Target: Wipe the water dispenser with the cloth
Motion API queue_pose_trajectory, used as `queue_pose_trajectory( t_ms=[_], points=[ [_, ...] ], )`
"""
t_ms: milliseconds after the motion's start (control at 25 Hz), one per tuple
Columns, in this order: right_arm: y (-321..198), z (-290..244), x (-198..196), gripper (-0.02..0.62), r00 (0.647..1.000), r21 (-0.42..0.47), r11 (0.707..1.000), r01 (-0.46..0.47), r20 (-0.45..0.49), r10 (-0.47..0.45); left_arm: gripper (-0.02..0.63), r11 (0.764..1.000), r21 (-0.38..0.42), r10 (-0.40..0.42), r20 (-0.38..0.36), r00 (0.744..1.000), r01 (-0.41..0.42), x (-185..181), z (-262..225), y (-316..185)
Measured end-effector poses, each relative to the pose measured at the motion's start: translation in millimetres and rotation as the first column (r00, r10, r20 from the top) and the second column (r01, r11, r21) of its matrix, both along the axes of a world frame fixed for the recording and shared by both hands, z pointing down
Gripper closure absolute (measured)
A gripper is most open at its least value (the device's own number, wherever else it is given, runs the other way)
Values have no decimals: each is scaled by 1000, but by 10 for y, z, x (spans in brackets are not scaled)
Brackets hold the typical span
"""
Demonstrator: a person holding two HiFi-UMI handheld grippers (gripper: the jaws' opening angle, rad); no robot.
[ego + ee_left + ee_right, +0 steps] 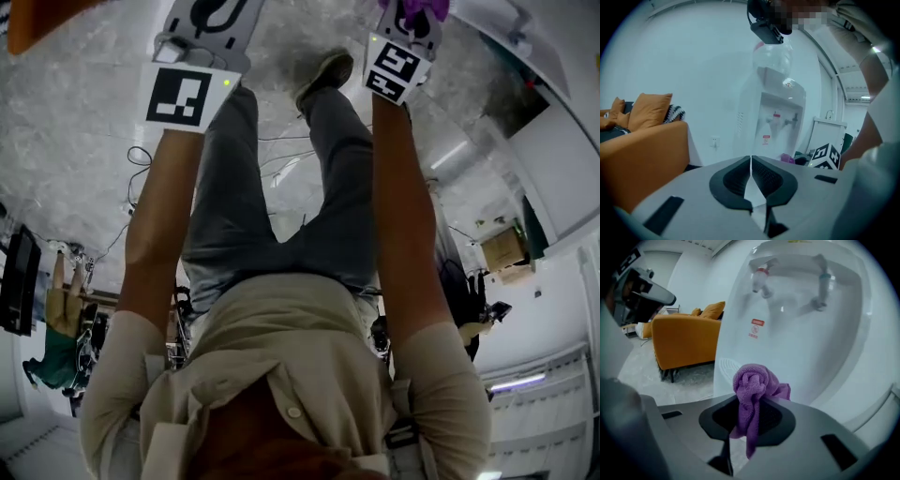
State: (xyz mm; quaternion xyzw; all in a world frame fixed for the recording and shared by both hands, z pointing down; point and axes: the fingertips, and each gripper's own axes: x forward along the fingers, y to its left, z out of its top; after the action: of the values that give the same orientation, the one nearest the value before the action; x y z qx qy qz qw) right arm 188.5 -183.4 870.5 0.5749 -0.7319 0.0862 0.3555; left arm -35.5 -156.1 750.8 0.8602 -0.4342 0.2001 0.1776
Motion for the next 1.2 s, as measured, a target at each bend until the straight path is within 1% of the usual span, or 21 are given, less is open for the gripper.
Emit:
queue_pose_trajectory(
  t_ms=[80,160,280,360,440,520,560,640,720,800,880,1000,1120,1200],
  points=[
    [78,48,270,505,999,16,999,-42,-11,42,580,1000,12,19,-28,999,-18,199,162,-100],
    [138,118,424,505,998,35,998,-55,-29,56,580,999,35,36,-42,998,-35,309,266,-164],
    [189,232,413,505,998,53,997,-64,-24,65,580,997,65,38,-47,998,-35,325,340,-208],
    [252,366,237,506,998,31,998,-63,8,63,580,997,69,30,-38,999,-28,274,369,-198],
    [320,611,-59,505,998,-24,999,-39,50,40,580,997,72,29,-20,999,-28,207,379,-181],
    [282,888,-384,505,994,-75,997,-24,103,32,580,997,77,25,-6,1000,-25,114,377,-166],
    [200,972,-554,506,990,-84,996,-19,136,30,580,997,78,22,3,1000,-22,50,372,-152],
    [-48,998,-860,506,979,-65,998,-10,202,23,580,997,76,17,33,999,-20,-110,370,-114],
    [-239,970,-964,506,972,-45,999,-15,233,25,580,997,76,10,67,998,-15,-273,380,-104],
    [-318,968,-850,506,971,-50,998,-40,233,51,580,997,79,-23,66,998,18,-402,381,-146],
    [-334,985,-615,506,972,-68,995,-79,217,92,580,995,80,-59,53,997,54,-478,359,-203],
    [-314,1024,-183,506,970,-105,984,-145,181,163,580,994,99,-40,56,998,34,-435,246,-246],
    [-248,1059,254,506,965,-149,967,-207,133,227,580,991,130,-35,2,999,34,-262,8,-303],
    [-135,1070,543,506,963,-192,952,-238,83,258,580,992,126,-9,25,1000,6,-213,-112,-278]
  ],
)
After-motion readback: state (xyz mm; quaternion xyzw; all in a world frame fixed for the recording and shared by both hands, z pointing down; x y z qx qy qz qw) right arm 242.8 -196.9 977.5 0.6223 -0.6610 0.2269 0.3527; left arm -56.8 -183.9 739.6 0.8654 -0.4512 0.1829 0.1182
